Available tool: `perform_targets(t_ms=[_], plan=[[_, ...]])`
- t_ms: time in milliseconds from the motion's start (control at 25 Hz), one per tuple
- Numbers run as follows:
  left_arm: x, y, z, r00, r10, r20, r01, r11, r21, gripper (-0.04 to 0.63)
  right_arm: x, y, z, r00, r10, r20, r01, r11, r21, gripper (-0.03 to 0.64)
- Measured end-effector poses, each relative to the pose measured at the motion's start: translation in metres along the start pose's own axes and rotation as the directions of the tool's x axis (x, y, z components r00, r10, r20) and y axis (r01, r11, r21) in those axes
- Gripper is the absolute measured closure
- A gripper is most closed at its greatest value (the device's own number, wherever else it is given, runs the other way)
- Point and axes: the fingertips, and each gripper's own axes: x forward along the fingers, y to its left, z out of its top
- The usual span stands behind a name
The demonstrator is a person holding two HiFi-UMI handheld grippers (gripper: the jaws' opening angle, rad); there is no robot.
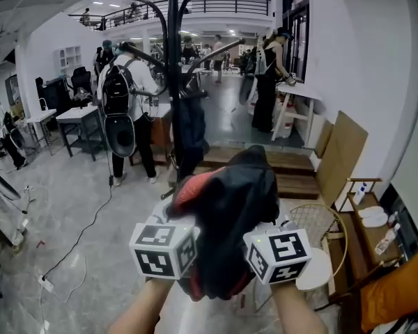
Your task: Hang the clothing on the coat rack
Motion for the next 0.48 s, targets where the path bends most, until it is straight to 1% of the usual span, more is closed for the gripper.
perform_targets(t_ms=[240, 360, 480], plan=[[0.02, 0.021, 0.014, 0.999, -0.034, 0.026, 0.033, 0.999, 0.011, 0.572, 0.032, 0.0, 0.009, 1.0, -0.022, 0.012, 0.022, 1.0, -0.022, 0.577], [0.026, 0.029, 0.024, 0.998, -0.039, 0.043, 0.039, 0.999, 0.021, 0.572, 0.042, 0.001, 0.016, 0.999, -0.027, 0.022, 0.028, 0.999, -0.035, 0.577], [0.033, 0.035, 0.032, 0.997, -0.045, 0.055, 0.044, 0.999, 0.015, 0.572, 0.052, 0.0, 0.023, 0.999, -0.027, 0.032, 0.028, 0.998, -0.052, 0.577]])
